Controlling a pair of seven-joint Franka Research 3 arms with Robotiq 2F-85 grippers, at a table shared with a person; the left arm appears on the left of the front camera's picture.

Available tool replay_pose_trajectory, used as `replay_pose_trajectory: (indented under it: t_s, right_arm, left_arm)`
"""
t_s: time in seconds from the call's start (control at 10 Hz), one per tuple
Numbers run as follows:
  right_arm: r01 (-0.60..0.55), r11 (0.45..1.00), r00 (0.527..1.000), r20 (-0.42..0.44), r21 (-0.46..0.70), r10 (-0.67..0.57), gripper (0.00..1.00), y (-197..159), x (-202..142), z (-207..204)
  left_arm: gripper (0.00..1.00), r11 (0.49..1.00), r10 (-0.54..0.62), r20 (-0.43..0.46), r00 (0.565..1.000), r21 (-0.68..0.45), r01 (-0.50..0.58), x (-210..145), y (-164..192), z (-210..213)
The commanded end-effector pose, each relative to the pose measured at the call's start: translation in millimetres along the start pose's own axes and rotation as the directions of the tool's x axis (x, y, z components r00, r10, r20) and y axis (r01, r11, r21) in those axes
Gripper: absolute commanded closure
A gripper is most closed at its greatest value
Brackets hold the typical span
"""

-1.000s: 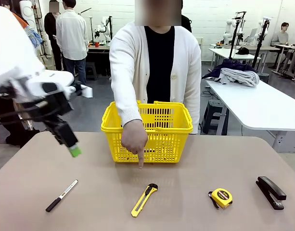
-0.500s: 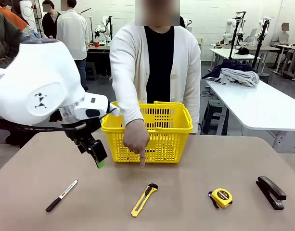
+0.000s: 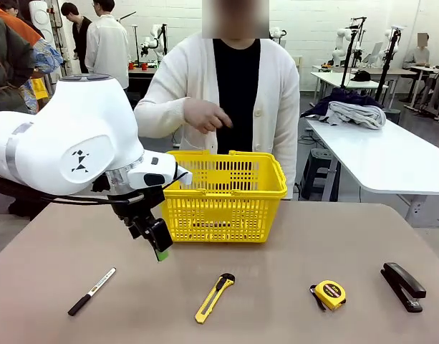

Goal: Place the items the person wants into the basket.
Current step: Pick up the item the person points to and place it in the Market Basket.

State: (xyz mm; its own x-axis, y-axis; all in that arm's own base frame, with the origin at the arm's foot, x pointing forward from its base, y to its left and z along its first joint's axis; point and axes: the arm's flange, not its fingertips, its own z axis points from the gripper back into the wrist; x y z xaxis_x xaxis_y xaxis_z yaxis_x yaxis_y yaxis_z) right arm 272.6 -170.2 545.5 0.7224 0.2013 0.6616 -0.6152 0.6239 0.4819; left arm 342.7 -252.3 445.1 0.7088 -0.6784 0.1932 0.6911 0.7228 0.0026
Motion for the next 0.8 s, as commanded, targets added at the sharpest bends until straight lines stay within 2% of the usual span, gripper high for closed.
replay_pose_trajectory:
  t_s: [0.0, 0.5, 0.7]
  right_arm:
    - [-0.011, 1.0, 1.0, 0.02, 0.018, 0.011, 0.0, -0.6, 0.0, 0.1]
    - [-0.011, 1.0, 1.0, 0.02, 0.018, 0.011, 0.0, -0.6, 0.0, 0.1]
    - [-0.011, 1.0, 1.0, 0.02, 0.018, 0.011, 0.0, -0.6, 0.0, 0.1]
  left_arm:
    - [0.0, 1.0, -0.001, 0.001, 1.0, 0.009, 0.001, -2.5, -1.3, 3.9]
    - [0.0, 1.0, 0.0, 0.003, 1.0, 0.0, 0.0, -0.4, 0.2, 1.9]
    - [0.0, 1.0, 0.015, -0.001, 1.0, 0.017, -0.015, 12.4, -57.1, -4.4]
